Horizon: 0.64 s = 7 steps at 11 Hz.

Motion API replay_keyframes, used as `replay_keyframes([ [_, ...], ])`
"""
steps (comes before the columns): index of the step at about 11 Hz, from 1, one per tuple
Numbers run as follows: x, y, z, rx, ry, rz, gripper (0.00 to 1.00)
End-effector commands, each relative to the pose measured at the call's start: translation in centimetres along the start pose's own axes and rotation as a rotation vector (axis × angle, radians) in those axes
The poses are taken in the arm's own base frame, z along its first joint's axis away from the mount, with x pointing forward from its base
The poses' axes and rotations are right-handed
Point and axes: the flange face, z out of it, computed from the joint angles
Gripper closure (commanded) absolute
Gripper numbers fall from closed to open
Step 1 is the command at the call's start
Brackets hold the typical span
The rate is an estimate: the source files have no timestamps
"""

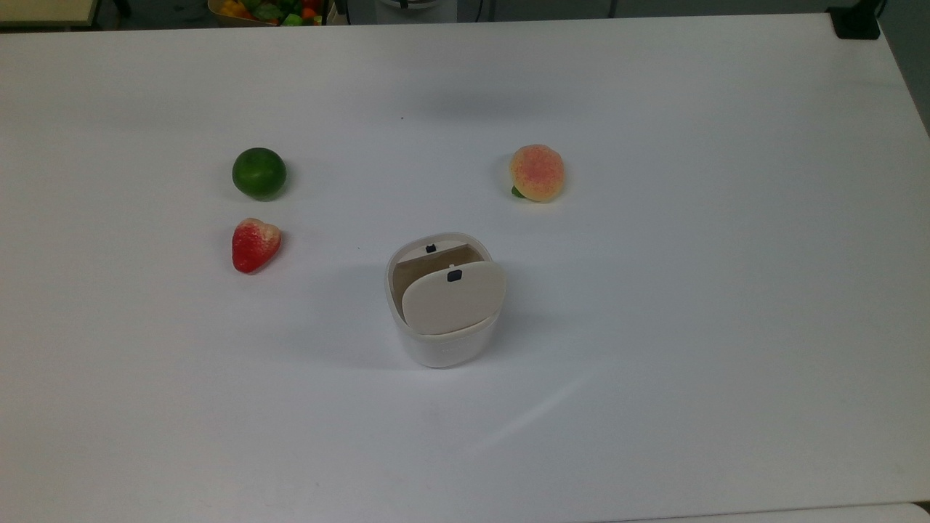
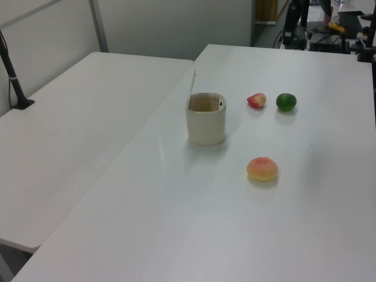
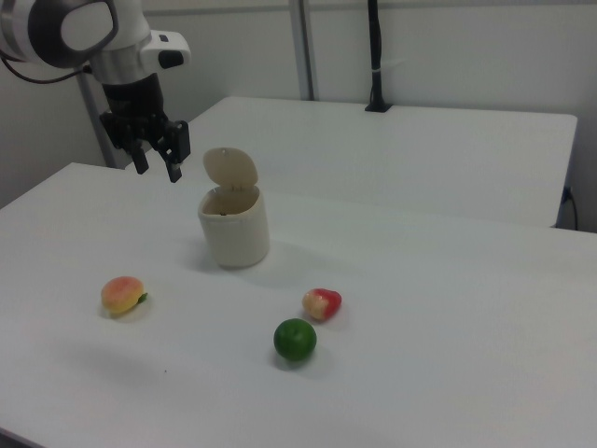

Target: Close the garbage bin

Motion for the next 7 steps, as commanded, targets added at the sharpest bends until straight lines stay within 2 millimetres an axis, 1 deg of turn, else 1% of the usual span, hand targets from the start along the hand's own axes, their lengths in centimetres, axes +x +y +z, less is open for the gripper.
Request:
replay_keyframes([
  [1,0.11,0.24,0.09,-0.004,0.021,-0.024,0.64],
  [3,0.33,0.25,-0.05,-0.003,0.042,-0.023,0.87],
  [4,0.38,0.22,-0.09,-0.001,0.047,-0.023,0.95],
  [5,0.44,0.20,-0.02,0.002,0.048,-0.021,1.00],
  [7,0.45,0.07,-0.02,0.017,0.050,-0.016,1.00],
])
